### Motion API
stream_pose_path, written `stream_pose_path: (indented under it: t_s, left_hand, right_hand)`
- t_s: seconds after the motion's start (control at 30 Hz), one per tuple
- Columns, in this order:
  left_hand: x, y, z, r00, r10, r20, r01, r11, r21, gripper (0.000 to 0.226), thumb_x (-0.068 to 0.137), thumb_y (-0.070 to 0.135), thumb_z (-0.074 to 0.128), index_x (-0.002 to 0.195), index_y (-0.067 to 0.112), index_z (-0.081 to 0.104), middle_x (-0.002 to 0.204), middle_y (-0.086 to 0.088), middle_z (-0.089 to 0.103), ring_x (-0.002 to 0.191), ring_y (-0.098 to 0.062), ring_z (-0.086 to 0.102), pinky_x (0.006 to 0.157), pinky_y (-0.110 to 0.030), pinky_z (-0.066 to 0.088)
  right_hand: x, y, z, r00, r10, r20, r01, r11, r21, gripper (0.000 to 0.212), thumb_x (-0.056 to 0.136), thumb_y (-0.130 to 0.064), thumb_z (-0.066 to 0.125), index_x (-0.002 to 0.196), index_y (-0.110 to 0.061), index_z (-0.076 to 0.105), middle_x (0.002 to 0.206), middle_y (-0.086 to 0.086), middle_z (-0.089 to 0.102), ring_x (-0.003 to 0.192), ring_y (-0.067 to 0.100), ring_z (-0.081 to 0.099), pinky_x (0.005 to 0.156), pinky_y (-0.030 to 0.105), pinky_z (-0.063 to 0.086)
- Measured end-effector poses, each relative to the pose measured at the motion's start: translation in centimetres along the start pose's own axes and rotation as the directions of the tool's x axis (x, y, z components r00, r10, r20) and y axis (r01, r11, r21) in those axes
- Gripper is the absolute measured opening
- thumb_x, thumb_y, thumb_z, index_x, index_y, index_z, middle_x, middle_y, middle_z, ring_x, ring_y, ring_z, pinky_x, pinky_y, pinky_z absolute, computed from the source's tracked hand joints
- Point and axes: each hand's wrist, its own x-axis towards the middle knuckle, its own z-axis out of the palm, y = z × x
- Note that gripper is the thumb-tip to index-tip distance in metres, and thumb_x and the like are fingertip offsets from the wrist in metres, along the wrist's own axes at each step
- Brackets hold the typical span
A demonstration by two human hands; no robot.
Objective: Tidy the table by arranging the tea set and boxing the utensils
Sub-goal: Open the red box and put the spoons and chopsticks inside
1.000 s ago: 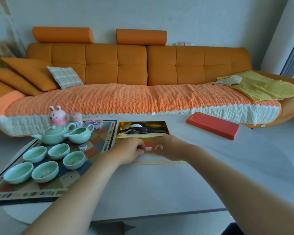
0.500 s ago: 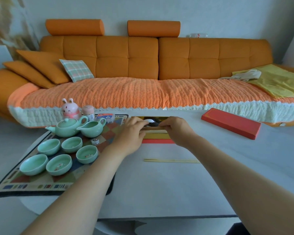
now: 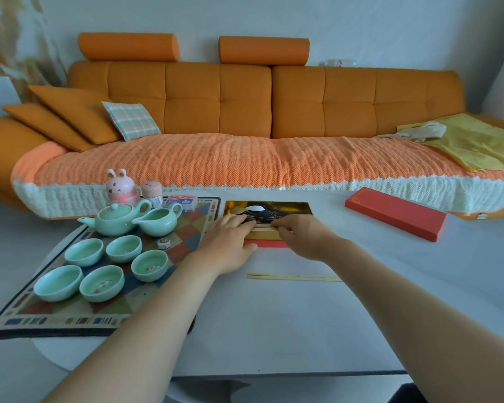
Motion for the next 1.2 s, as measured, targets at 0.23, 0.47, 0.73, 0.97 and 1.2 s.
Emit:
stream_pose_path:
  t_s: [0.23,0.47,0.73,0.97,1.2]
  left_hand:
    - [-0.4,2.6,-0.9,0.962,0.126,-0.240,-0.125,0.992,0.019,0.046,0.094,0.040,0.054,0.138,0.026,0.048,0.136,0.005,0.042,0.127,-0.020,0.033,0.106,-0.036,0.028]
    - [-1.9,5.8,-2.3,0.988,0.143,0.059,-0.120,0.950,-0.287,0.020,0.088,0.045,0.065,0.102,0.031,0.062,0.103,0.013,0.054,0.090,-0.008,0.055,0.070,-0.024,0.042]
    - [-2.6,6.8,-1.9,0.972,0.151,0.179,-0.101,0.959,-0.263,0.011,0.084,0.041,0.072,0.091,0.033,0.070,0.096,0.017,0.056,0.085,-0.004,0.055,0.070,-0.023,0.047]
    - [-2.4,6.9,-1.6,0.958,0.124,0.257,-0.033,0.943,-0.331,0.006,0.088,0.035,0.070,0.092,0.035,0.065,0.094,0.016,0.062,0.086,-0.003,0.057,0.066,-0.020,0.042]
    - [-1.4,4.7,-1.9,0.992,0.081,0.101,-0.037,0.926,-0.376,0.012,0.096,0.023,0.058,0.105,0.028,0.065,0.103,0.011,0.058,0.093,-0.006,0.056,0.075,-0.021,0.044]
  right_hand:
    - [-0.8,1.6,-0.7,0.976,-0.149,-0.160,0.135,0.986,-0.095,0.037,0.090,-0.007,0.050,0.119,-0.019,0.068,0.122,-0.002,0.063,0.117,0.018,0.054,0.101,0.033,0.044]
    - [-3.7,0.0,-3.1,0.991,-0.076,0.110,0.086,0.993,-0.082,0.016,0.088,-0.026,0.058,0.089,-0.033,0.073,0.083,-0.023,0.061,0.081,-0.001,0.057,0.071,0.018,0.042]
    - [-5.5,1.2,-3.1,0.945,0.017,0.326,0.031,0.990,-0.140,0.014,0.083,-0.039,0.074,0.095,-0.031,0.075,0.087,-0.020,0.065,0.081,-0.002,0.058,0.066,0.017,0.041]
    - [-5.3,1.5,-2.6,0.929,0.023,0.370,0.031,0.990,-0.138,0.010,0.087,-0.034,0.071,0.096,-0.030,0.070,0.091,-0.017,0.062,0.084,0.002,0.057,0.069,0.019,0.040]
    - [-4.0,1.8,-2.8,0.975,0.015,0.221,0.005,0.996,-0.088,0.021,0.094,-0.021,0.059,0.110,-0.030,0.068,0.099,-0.011,0.061,0.092,0.012,0.058,0.073,0.023,0.044]
